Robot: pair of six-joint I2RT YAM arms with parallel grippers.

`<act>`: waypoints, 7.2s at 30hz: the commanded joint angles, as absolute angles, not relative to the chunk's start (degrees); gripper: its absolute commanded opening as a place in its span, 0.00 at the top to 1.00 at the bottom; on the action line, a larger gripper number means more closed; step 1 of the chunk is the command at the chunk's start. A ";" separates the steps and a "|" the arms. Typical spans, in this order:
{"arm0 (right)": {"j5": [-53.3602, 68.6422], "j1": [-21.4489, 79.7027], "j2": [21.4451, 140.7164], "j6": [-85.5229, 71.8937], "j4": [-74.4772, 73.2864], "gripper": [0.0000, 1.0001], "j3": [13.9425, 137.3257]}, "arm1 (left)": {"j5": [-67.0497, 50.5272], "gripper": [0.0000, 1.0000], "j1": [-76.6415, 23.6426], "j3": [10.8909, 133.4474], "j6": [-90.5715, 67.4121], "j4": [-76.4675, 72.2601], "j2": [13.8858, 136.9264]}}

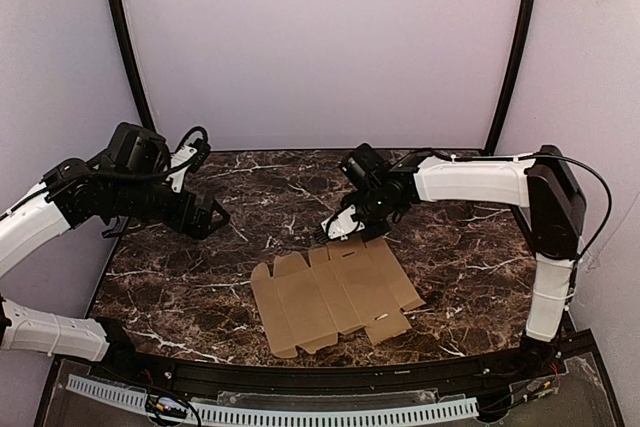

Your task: Fold the paper box

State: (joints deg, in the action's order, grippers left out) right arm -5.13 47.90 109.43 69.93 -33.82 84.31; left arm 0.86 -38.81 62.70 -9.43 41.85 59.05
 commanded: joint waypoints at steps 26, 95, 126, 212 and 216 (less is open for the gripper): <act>-1.15 39.48 83.28 38.33 -17.88 0.46 65.24 | -6.28 0.02 -38.98 71.91 -1.93 36.86 80.64; 11.26 33.36 65.67 -11.18 -11.70 0.20 41.10 | -12.79 1.00 -42.98 111.71 8.86 38.66 132.02; 34.78 27.31 86.67 4.58 -25.01 0.20 62.22 | -5.85 1.00 -42.96 52.54 -4.54 -10.39 86.95; 14.50 41.82 87.96 13.23 -33.83 1.00 69.62 | 0.24 0.64 -42.98 42.96 -10.85 -9.80 72.02; 7.97 45.28 87.30 14.26 -32.72 1.00 69.43 | -4.67 0.64 -42.97 46.83 -11.60 -6.26 72.35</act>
State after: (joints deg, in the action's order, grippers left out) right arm 16.71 42.37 89.06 12.45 -33.82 68.66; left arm -0.86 -42.65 42.46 -10.33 -10.92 73.36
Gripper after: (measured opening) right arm 0.008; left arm 0.367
